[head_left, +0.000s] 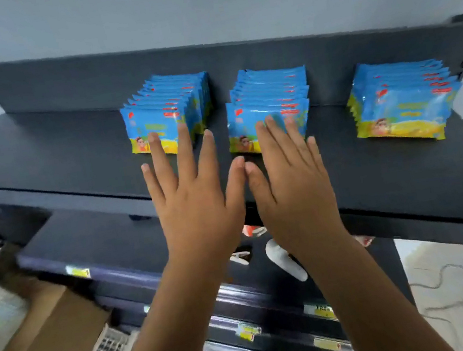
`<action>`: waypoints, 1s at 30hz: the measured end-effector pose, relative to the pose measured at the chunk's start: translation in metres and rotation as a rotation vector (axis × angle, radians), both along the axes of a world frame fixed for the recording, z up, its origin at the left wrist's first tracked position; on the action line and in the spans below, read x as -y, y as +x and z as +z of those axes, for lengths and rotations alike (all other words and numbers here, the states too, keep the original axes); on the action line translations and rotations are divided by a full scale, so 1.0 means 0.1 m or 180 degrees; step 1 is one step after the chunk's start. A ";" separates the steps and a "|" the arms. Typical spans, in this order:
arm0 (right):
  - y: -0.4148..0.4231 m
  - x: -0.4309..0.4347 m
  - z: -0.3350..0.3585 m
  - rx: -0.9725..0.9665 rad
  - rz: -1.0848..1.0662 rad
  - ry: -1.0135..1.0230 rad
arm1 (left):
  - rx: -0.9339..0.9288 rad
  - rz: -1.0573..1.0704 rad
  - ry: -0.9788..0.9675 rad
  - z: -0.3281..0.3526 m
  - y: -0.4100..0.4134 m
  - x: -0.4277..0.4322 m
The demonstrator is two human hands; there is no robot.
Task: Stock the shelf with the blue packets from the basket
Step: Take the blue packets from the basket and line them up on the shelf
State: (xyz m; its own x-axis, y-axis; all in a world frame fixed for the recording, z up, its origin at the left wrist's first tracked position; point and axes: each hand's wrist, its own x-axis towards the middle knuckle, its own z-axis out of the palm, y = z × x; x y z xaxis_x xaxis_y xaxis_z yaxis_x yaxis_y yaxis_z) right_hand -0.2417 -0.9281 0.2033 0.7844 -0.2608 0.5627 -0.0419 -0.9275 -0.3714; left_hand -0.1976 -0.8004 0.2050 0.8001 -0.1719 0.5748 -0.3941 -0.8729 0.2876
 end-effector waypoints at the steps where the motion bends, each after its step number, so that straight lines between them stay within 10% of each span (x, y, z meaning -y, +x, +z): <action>1: 0.05 -0.14 -0.05 -0.0009 0.0148 0.0048 | -0.0072 0.0146 -0.0007 -0.05 -0.01 -0.17; 30: 1.57 -5.29 -0.74 -0.0536 0.2450 0.0268 | -0.0909 0.2382 -0.0216 -0.63 0.48 -5.16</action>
State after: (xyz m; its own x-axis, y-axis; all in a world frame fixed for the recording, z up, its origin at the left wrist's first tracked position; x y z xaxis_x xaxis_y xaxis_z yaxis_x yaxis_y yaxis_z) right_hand -0.0846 -0.3994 0.1289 0.8345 0.3531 0.4230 0.5381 -0.6877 -0.4874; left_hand -0.1497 -0.2845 0.1420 0.8070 0.4960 0.3205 0.3852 -0.8535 0.3509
